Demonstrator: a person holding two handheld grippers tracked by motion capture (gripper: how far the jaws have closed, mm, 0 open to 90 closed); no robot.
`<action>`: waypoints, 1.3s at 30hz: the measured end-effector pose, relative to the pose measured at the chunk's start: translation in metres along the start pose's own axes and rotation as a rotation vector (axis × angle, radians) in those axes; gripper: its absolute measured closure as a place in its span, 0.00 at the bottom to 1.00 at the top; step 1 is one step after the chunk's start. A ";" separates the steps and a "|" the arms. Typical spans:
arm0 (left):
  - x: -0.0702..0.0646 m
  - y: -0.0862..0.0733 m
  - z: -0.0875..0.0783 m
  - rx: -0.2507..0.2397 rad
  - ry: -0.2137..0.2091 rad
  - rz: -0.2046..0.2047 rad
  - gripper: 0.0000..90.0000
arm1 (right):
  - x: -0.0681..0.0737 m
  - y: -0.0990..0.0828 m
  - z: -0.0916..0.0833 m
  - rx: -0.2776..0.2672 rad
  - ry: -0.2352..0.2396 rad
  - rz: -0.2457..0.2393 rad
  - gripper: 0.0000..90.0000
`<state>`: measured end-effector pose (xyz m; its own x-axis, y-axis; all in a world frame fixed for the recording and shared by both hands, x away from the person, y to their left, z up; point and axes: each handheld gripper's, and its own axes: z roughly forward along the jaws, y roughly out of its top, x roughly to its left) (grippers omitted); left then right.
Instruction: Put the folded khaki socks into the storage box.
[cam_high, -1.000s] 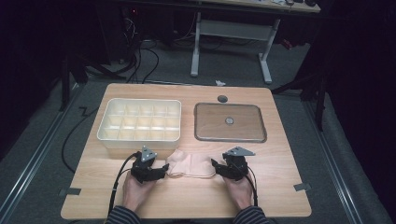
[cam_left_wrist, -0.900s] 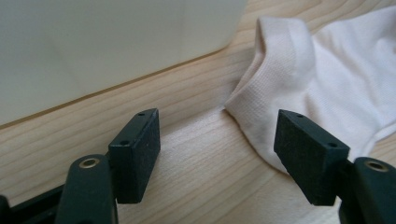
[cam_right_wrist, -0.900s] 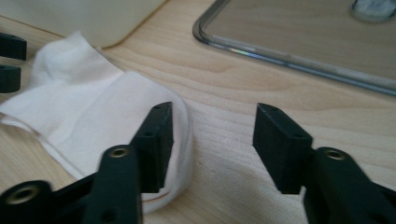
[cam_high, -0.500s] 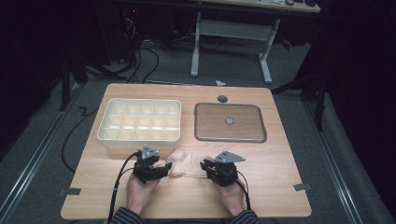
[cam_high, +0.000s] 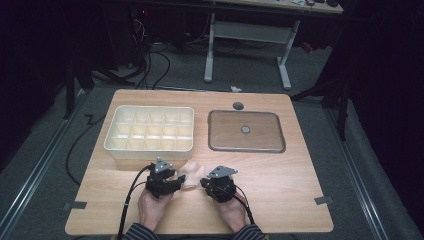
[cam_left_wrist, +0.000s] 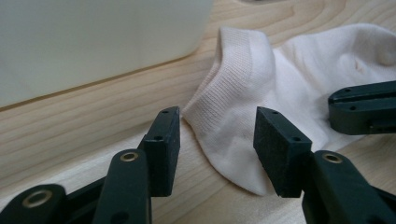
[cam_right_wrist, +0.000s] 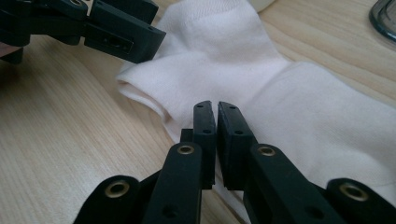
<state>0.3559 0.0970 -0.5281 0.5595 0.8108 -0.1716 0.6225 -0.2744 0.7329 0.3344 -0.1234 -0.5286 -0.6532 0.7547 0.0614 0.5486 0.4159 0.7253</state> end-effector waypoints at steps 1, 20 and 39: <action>0.000 0.000 0.000 0.000 0.000 0.000 0.57 | 0.000 -0.001 0.000 -0.007 -0.001 -0.004 0.96; -0.003 -0.001 0.006 0.008 -0.061 0.053 0.91 | 0.001 -0.002 0.000 -0.007 -0.005 -0.030 0.97; 0.000 0.013 -0.019 -0.066 -0.222 0.027 0.93 | 0.000 0.003 0.001 0.025 -0.001 -0.033 0.97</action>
<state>0.3534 0.1035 -0.5062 0.6867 0.6682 -0.2863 0.5724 -0.2542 0.7796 0.3366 -0.1215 -0.5272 -0.6705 0.7410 0.0374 0.5399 0.4527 0.7097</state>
